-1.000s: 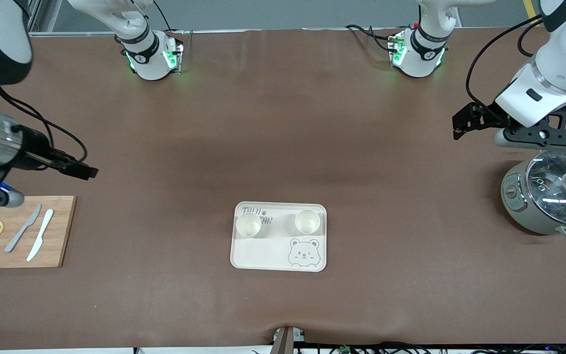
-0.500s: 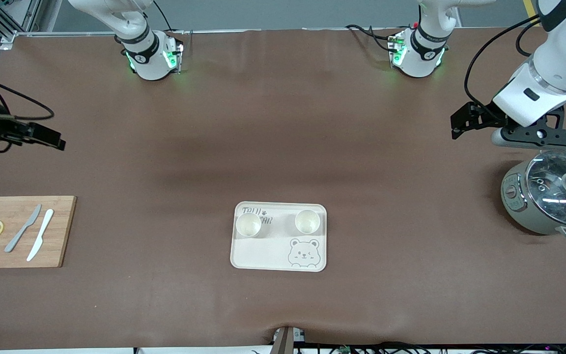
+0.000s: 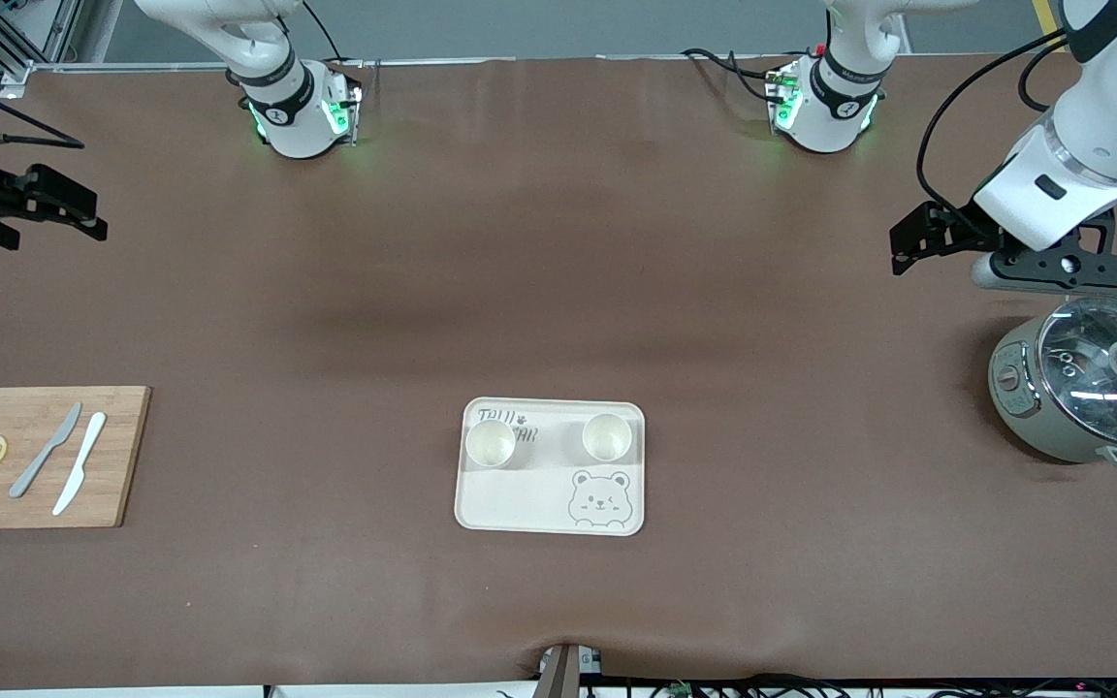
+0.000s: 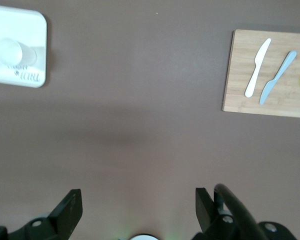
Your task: Place white IKEA cup upright on tray with both arms
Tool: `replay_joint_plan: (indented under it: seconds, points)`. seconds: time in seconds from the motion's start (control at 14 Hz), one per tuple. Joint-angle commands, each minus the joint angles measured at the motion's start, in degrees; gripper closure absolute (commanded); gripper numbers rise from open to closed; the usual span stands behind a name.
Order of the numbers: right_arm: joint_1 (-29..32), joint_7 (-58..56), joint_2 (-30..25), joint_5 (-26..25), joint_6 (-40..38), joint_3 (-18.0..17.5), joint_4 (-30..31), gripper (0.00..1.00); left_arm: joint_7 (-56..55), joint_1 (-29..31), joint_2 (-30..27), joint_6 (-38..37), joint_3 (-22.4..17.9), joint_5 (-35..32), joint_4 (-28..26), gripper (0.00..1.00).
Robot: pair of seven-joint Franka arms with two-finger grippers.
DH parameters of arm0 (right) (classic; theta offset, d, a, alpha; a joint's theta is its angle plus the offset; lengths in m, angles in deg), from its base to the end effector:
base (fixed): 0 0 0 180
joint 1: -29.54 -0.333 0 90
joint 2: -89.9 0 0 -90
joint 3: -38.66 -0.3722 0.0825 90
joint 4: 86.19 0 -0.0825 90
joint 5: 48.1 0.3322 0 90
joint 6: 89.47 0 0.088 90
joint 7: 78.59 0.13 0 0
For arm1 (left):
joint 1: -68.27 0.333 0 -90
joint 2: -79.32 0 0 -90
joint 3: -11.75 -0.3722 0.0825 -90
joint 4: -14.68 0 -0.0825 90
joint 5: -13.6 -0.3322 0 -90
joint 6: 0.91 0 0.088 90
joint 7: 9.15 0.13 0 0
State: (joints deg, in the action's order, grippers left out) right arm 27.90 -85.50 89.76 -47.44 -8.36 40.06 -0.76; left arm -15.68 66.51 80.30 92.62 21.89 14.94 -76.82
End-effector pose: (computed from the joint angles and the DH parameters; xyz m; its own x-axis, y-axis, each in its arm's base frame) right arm 0.4842 0.0036 0.6788 0.9895 0.1262 -0.0710 0.1251 -0.9919 -0.0202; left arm 0.5031 -0.1080 0.6436 0.9956 -0.0921 0.0155 -0.0925 -0.9953 0.0283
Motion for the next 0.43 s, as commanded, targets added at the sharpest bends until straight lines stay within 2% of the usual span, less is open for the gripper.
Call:
replay_joint_plan:
  seconds: [0.0, 0.36]
  points:
    - [0.4, -5.3, -1.8, -3.0, 0.6, -0.1, 1.8, 0.00, -0.7, 0.4, -0.7, -0.8, 0.3, 0.7, -0.2, 0.00]
    - [0.6, -4.7, -1.7, -2.5, -0.8, 0.3, 0.6, 0.00, -0.9, 0.4, -0.7, -0.8, 0.2, 0.7, -0.3, 0.00]
